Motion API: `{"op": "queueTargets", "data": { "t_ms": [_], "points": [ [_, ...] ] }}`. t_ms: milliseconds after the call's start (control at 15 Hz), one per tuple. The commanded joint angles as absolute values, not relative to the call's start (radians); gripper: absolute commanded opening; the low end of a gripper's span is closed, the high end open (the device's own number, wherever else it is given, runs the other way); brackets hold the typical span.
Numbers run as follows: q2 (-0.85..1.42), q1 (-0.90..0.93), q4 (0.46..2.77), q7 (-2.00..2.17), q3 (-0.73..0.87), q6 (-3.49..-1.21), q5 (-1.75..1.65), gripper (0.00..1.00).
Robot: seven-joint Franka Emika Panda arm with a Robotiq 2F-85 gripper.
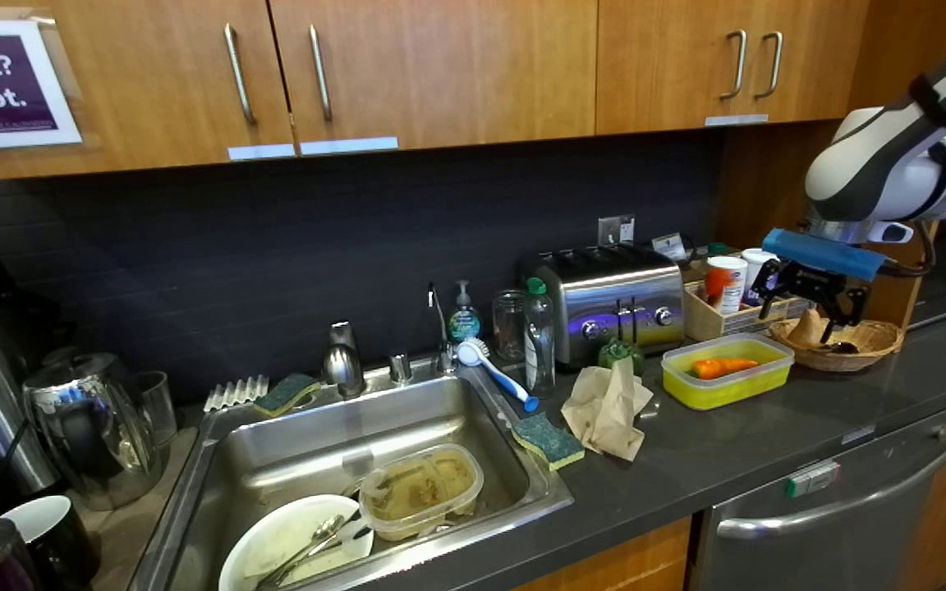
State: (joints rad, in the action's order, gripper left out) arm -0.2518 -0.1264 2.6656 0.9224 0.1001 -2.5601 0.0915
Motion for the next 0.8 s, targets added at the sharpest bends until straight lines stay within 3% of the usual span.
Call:
{"op": "queueTargets", "data": {
  "t_ms": [0, 733],
  "points": [
    [-0.249, -0.145, 2.664, 0.893, 0.078, -2.556, 0.112, 1.0],
    [-0.307, -0.193, 2.72, 0.942, 0.058, -2.562, 0.046, 1.0]
  ]
}}
